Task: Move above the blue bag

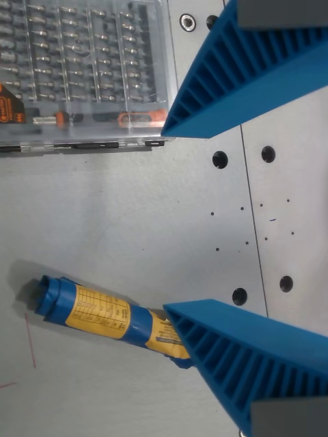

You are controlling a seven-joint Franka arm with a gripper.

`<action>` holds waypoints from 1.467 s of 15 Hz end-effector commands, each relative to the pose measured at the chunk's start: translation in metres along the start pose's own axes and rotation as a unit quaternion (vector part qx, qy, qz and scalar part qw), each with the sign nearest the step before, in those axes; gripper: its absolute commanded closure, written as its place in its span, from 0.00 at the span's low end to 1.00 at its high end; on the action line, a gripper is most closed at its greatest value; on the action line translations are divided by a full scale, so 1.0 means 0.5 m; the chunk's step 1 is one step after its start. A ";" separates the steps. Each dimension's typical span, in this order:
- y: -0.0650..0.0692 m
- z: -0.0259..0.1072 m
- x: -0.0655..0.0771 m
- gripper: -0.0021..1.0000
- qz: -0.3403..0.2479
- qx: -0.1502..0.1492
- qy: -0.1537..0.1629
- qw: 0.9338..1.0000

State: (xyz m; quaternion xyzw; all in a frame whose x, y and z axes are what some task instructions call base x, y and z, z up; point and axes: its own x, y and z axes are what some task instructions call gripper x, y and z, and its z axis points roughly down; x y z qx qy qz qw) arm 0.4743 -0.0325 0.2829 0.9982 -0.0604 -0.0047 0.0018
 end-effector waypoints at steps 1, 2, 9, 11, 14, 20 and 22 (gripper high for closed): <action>0.000 -0.003 0.000 0.00 0.000 0.000 0.002 1.000; 0.000 -0.003 0.000 0.00 0.000 0.000 0.002 1.000; -0.002 0.001 0.000 0.00 0.012 0.000 0.003 1.000; -0.005 0.005 0.000 0.00 0.022 0.000 0.004 1.000; -0.011 0.014 -0.001 0.00 0.037 0.001 0.011 0.999; -0.031 0.042 -0.002 0.00 0.073 0.001 0.024 0.997; -0.040 0.054 -0.003 0.00 0.086 0.001 0.028 0.996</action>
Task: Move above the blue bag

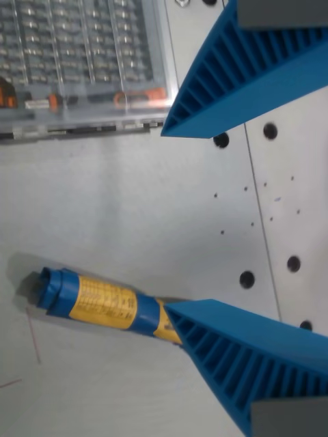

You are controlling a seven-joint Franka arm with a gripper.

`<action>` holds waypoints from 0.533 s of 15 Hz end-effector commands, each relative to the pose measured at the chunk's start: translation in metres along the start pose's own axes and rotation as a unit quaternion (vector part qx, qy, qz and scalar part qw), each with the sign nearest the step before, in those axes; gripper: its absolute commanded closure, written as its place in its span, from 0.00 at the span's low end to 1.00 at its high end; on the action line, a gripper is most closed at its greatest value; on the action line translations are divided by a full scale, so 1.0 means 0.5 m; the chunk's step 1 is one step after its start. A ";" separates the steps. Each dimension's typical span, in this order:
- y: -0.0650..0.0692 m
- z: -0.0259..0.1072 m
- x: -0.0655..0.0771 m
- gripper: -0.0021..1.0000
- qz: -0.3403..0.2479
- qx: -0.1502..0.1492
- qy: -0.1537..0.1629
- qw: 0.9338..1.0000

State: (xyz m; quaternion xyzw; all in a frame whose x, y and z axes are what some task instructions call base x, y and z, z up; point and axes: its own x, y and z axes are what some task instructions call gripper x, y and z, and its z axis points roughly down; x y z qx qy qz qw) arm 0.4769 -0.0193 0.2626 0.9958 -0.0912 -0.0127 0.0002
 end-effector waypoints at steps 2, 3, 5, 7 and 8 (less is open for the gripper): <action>-0.021 0.027 -0.008 0.00 0.071 0.003 0.039 0.997; -0.025 0.034 -0.009 0.00 0.078 0.004 0.041 0.996; -0.034 0.048 -0.012 0.00 0.093 0.005 0.043 0.995; -0.043 0.063 -0.014 0.00 0.107 0.006 0.046 0.993; -0.048 0.070 -0.015 0.00 0.115 0.007 0.046 0.992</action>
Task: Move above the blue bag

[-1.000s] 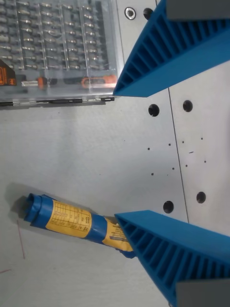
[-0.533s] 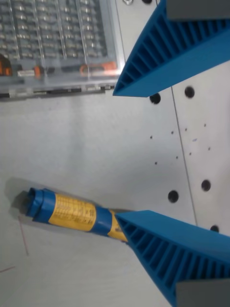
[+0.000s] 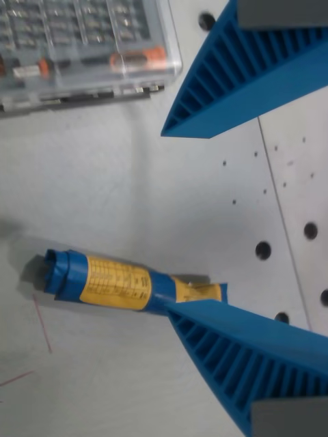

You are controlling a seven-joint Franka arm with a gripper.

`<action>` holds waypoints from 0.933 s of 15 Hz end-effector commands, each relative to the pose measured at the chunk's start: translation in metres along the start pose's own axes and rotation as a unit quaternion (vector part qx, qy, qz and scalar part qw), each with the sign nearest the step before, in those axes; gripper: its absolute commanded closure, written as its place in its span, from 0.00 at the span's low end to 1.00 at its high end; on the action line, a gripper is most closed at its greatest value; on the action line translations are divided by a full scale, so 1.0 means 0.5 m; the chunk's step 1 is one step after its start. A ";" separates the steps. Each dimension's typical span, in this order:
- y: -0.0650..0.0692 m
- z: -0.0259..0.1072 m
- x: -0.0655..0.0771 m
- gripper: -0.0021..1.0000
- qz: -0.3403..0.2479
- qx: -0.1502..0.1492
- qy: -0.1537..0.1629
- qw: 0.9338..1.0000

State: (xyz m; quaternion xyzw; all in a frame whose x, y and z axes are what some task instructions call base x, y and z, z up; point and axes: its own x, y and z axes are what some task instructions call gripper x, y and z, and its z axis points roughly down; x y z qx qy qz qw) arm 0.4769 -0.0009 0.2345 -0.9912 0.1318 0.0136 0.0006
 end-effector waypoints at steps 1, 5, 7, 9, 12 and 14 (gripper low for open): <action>-0.016 0.022 -0.012 0.00 0.081 0.008 0.047 0.996; -0.035 0.052 -0.016 0.00 0.105 0.009 0.043 0.994; -0.045 0.068 -0.017 0.00 0.116 0.009 0.043 0.992; -0.054 0.082 -0.020 0.00 0.121 0.010 0.043 0.992; -0.066 0.103 -0.024 0.00 0.134 0.010 0.047 0.990; -0.073 0.115 -0.028 0.00 0.138 0.011 0.051 0.989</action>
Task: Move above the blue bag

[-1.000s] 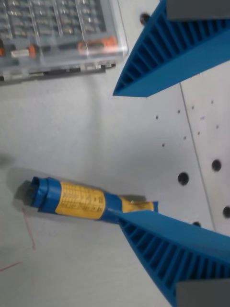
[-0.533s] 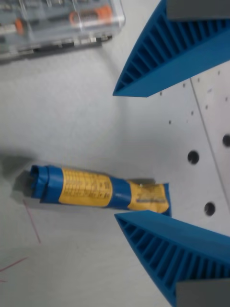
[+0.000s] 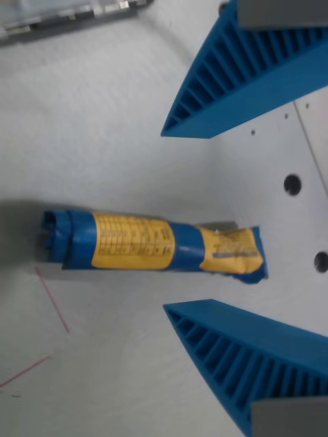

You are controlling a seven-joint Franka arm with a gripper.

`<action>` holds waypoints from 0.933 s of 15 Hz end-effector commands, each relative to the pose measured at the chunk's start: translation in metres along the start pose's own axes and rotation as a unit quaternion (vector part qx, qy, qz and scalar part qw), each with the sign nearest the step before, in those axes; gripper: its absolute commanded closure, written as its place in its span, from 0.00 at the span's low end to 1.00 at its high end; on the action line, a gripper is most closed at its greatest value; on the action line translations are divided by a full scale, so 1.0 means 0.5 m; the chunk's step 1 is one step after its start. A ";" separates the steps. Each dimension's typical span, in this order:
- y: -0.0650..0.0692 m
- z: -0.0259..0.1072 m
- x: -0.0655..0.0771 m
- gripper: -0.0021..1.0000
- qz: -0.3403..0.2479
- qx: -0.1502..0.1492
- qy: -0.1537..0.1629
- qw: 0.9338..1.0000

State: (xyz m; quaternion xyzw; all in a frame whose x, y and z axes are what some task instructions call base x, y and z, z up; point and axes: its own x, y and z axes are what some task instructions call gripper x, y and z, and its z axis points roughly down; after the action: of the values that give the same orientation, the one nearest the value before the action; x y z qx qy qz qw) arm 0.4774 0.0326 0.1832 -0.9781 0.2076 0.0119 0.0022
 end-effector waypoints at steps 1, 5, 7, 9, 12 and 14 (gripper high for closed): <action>-0.009 0.018 -0.018 0.00 0.063 0.012 0.050 0.997; -0.018 0.036 -0.026 0.00 0.066 0.011 0.051 0.996; -0.022 0.042 -0.028 0.00 0.067 0.010 0.049 0.997; -0.025 0.048 -0.030 0.00 0.064 0.009 0.049 0.997; -0.028 0.054 -0.032 0.00 0.059 0.007 0.048 0.997; -0.029 0.056 -0.033 0.00 0.058 0.007 0.050 0.997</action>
State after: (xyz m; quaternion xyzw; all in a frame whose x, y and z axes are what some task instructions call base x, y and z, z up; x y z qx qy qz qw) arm 0.4723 0.0490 0.1581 -0.9699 0.2431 0.0106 0.0044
